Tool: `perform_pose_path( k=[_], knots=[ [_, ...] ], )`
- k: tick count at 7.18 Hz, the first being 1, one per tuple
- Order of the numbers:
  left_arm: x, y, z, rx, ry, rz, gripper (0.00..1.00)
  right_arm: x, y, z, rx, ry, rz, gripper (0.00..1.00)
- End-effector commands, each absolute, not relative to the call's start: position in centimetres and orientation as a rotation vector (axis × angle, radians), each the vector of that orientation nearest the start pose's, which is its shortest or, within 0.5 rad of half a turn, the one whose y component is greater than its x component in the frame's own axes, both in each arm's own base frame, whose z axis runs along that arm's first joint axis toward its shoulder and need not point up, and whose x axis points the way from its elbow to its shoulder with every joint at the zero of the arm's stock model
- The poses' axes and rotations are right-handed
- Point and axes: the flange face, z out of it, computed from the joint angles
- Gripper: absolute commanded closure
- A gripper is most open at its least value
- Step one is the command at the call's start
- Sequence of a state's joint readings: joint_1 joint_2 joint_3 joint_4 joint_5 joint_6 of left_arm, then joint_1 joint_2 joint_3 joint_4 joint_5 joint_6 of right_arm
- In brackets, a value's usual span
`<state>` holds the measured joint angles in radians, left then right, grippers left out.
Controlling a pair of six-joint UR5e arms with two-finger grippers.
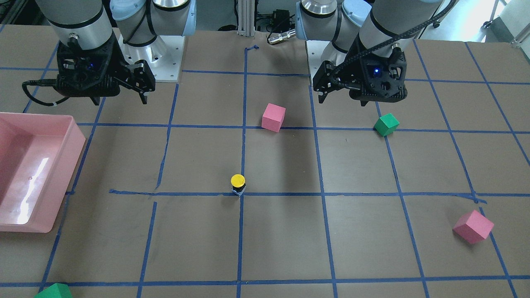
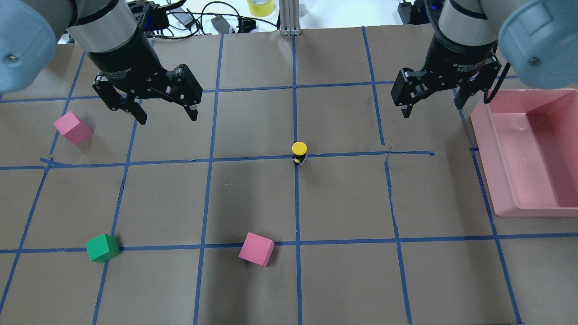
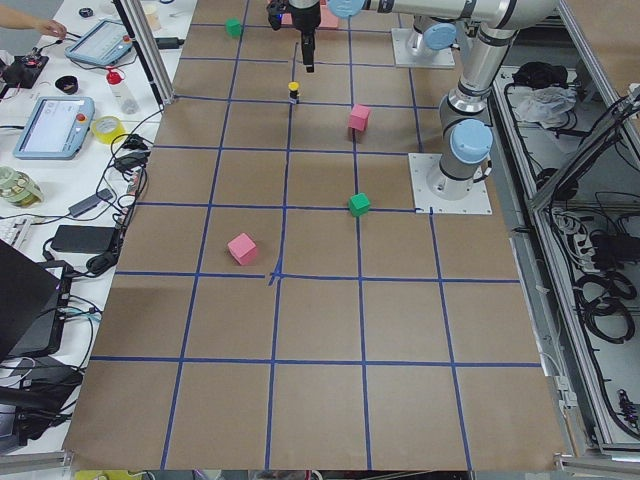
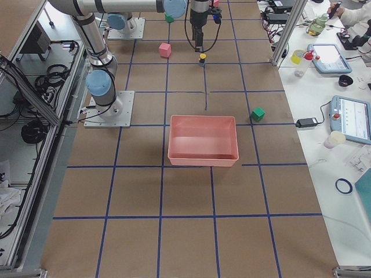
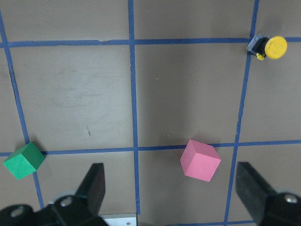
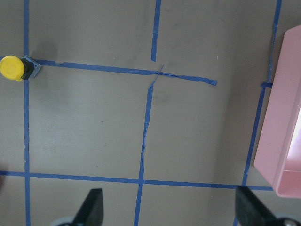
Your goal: Align button upright
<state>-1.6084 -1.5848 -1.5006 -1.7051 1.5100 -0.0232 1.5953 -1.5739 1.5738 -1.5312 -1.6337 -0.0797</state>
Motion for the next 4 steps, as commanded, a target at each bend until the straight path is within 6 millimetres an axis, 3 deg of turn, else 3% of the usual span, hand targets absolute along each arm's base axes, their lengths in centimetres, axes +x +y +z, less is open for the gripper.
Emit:
perform_pose_path(
  k=[1, 4],
  knots=[
    [-15.3, -48.6, 50.7, 0.042, 3.197, 0.070, 0.00, 13.9, -48.4, 48.3, -0.171, 3.195, 0.069, 0.00],
    [-14.7, -49.9, 50.3, 0.042, 3.158, -0.055, 0.00, 13.9, -48.4, 48.3, -0.174, 3.201, 0.069, 0.00]
  ],
)
